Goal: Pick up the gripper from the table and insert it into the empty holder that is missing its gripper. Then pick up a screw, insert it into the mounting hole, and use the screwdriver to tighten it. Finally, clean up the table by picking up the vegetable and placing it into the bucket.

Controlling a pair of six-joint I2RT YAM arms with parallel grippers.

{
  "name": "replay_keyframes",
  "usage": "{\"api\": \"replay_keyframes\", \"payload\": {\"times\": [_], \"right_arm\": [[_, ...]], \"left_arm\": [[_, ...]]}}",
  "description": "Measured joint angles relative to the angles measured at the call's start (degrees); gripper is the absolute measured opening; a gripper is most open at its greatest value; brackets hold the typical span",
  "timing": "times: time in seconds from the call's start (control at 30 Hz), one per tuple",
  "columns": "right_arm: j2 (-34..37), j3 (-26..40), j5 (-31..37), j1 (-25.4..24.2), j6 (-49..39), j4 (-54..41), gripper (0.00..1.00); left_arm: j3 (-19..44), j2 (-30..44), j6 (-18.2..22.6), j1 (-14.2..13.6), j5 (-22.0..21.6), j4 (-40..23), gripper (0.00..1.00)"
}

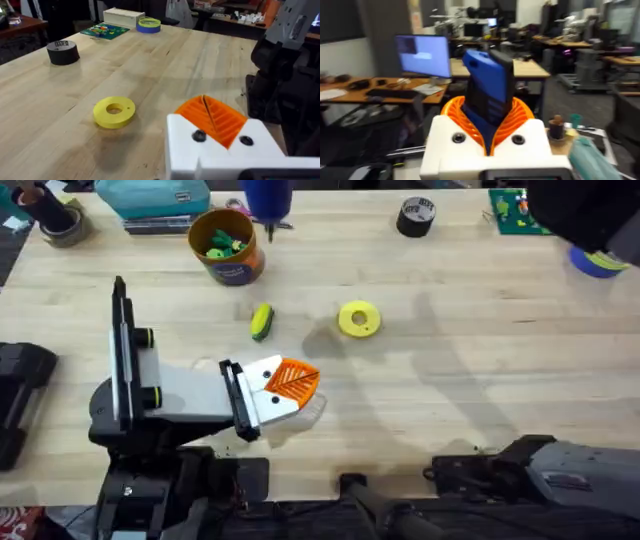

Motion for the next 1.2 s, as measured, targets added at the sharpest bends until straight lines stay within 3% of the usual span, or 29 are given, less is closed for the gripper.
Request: {"api": "replay_keyframes", "payload": {"times": [0.4, 0.8, 1.2], "right_arm": [[0.0, 0.0, -7.4, 5.5, 1.3, 1.9, 0.024], [0.0, -0.5, -9.9, 8.1, 0.2, 2.2, 0.024], [0.0, -6.0, -10.1, 9.9, -0.2, 6.8, 0.024]], "left_arm": [[0.0, 0.0, 0.0, 0.0, 0.0, 0.0, 0.007], [0.0, 0.0, 0.0, 0.0, 0.0, 0.0, 0.007], [0.0, 0.0, 0.0, 0.0, 0.0, 0.0, 0.007]]}}
